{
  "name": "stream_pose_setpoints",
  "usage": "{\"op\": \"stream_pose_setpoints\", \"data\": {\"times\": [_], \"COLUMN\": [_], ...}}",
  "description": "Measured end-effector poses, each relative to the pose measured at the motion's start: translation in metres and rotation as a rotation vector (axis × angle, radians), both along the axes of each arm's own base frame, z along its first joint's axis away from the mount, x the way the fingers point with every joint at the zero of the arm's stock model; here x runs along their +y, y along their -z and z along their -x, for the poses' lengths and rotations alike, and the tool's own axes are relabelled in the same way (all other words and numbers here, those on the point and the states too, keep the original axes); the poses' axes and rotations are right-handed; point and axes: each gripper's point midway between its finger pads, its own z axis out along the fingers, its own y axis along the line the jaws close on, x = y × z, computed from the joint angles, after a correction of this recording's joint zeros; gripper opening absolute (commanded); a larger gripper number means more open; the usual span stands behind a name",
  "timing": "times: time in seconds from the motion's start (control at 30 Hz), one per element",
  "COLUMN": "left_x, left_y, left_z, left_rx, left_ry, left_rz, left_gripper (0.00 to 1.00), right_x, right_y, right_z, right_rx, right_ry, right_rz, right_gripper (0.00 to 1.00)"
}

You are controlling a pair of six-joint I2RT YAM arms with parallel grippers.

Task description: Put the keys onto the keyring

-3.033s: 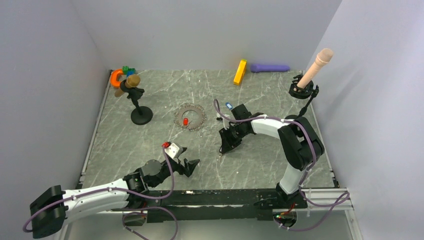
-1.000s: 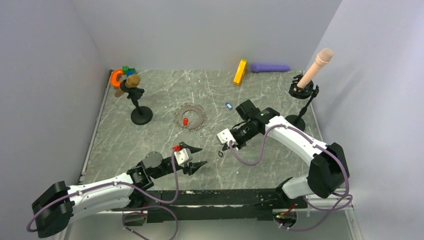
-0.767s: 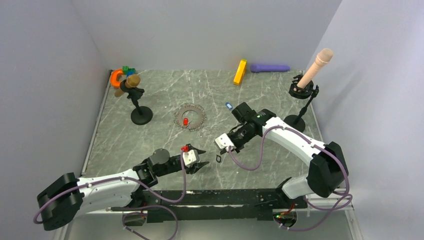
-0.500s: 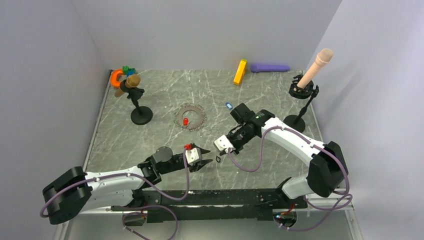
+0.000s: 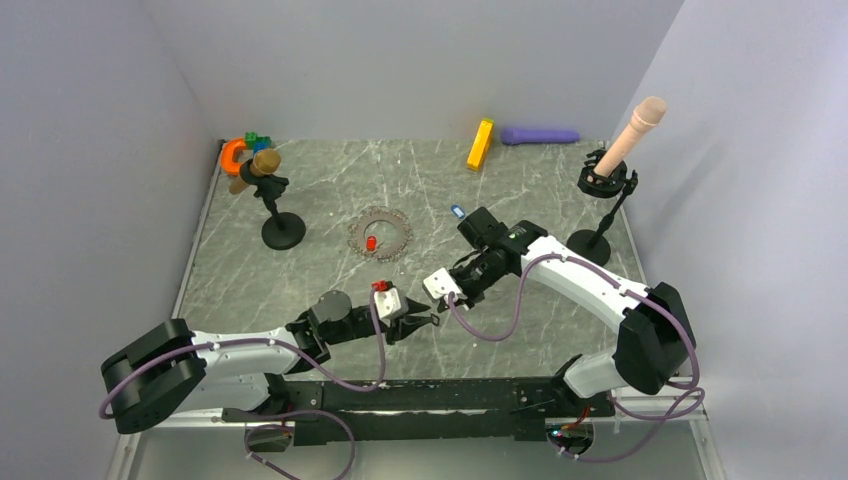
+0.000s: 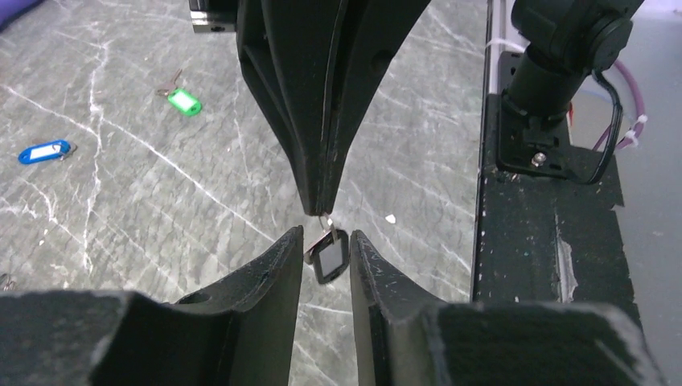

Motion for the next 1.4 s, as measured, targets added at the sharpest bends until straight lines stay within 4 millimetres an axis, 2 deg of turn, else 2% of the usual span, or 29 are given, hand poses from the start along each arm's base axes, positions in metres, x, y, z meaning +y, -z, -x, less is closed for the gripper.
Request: {"op": "stream_pose_setpoints", "data": {"times": [0.23,0.67,1.0,1.17,1.4], "left_x": [-0.002,-0.003,-0.005,-0.007,-0.008], "left_y": [-0.008,0.0,-0.003,-0.002,0.0], "left_z": [0.002,-0.004,-0.009,-0.01,-0.012], "left_rx": [0.024,0.083,0.096,0.108,0.119], "left_ry": [0.004,-0.038,-0.06,-0.061,-0.067], "left_rz": [0.04,0.02,0.028,0.023,0.005], "left_gripper": [0.33,0.32,0.24,0.15,0.19], "right_x": [0.002,0.005,0.006,0.006,0.005], "right_y": [-0.001,-0.002,-0.003,-0.003,-0.002], "right_z": [-0.004,-0.007,-0.009,-0.008,-0.009], "right_rx": [0.012,0.035,0.04,0.046,0.047], "right_ry": [0.042,0.079,0.094,0.1,0.11], "right_rz": [0.005,0.008,0.004,0.007,0.017], "right_gripper": [0.0,0.0,0.0,0.0,0.0]}}
